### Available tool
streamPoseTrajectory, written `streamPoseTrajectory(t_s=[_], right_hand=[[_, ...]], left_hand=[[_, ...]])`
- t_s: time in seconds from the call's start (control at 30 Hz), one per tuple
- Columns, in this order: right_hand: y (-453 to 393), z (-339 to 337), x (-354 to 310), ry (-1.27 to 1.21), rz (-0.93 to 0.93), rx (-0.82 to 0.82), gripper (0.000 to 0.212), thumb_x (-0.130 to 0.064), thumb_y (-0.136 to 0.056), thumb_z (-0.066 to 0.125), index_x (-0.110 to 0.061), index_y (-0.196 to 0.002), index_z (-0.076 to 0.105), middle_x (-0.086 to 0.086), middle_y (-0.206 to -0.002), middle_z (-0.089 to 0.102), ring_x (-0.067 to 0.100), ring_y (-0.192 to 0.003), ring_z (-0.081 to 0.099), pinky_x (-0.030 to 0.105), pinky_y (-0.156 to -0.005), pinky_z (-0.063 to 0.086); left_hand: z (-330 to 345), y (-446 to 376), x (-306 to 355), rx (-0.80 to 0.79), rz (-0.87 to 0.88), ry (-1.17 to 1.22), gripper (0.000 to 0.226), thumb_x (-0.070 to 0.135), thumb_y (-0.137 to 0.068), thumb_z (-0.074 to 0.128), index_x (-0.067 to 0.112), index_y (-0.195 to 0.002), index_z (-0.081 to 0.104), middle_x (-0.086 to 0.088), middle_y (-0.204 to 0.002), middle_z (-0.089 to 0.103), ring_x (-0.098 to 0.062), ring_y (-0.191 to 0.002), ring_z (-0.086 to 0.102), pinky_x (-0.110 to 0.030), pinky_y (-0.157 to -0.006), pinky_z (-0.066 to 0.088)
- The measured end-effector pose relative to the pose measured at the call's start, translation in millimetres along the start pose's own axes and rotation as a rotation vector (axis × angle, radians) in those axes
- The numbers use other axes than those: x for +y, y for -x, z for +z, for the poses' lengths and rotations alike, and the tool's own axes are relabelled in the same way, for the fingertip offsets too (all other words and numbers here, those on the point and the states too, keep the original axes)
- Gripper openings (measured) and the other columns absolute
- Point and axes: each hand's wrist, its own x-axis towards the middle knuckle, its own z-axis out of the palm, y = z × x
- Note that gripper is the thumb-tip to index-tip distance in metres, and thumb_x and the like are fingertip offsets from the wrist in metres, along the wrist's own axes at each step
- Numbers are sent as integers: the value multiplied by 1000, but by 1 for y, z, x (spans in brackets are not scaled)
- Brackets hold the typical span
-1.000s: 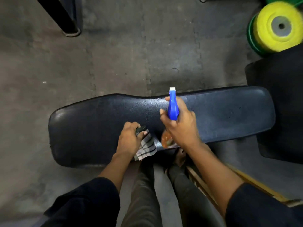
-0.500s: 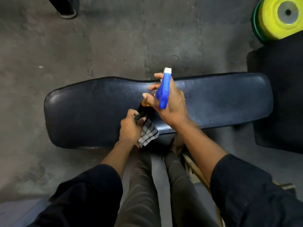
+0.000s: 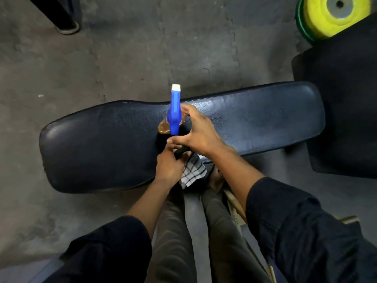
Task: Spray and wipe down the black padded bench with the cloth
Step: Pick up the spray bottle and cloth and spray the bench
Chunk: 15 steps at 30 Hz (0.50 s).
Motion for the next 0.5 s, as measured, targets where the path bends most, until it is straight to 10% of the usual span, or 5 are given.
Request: streamPoseTrajectory(t_s=[0.27, 0.5], right_hand=[[50, -24, 93, -54, 349, 2, 75, -7, -84, 80, -18, -153, 52, 9, -148, 66, 25, -140, 61, 39, -122, 45], [79, -45, 141, -573, 502, 183, 50, -2, -84, 82, -18, -130, 67, 5, -96, 76, 13, -89, 72, 27, -81, 58]], left_hand=[[39, -2, 27, -125, 129, -57, 25, 29, -88, 87, 28, -101, 65, 10, -84, 73, 8, -71, 63, -9, -64, 44], [78, -12, 78, -144, 220, 30, 24, 41, -89, 84, 36, -100, 63, 24, -95, 73, 8, -88, 67, -6, -73, 45]])
